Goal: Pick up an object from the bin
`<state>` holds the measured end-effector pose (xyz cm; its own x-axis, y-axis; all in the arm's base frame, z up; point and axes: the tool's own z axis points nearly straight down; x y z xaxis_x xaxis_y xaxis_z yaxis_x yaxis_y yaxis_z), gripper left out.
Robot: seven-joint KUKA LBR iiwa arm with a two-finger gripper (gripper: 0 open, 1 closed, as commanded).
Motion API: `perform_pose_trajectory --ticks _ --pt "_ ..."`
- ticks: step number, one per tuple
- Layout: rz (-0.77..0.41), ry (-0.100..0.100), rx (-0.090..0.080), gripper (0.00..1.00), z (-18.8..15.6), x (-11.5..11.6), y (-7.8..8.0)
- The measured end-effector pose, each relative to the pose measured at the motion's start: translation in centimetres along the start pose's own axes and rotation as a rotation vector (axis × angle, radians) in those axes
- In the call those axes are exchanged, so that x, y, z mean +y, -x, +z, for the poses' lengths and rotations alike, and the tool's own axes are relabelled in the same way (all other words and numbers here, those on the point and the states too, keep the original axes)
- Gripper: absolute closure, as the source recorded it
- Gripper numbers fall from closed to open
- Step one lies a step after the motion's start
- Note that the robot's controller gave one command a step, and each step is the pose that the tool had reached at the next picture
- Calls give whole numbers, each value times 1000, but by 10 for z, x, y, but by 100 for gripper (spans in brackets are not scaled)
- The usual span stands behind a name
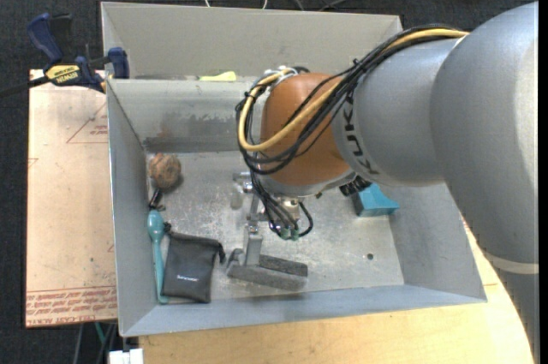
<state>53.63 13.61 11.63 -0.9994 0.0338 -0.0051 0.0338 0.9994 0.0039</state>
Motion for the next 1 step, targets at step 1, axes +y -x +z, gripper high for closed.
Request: perform_pose_trajectory --ticks 1 --pt "-6 1 0 0 18 -3 -24"
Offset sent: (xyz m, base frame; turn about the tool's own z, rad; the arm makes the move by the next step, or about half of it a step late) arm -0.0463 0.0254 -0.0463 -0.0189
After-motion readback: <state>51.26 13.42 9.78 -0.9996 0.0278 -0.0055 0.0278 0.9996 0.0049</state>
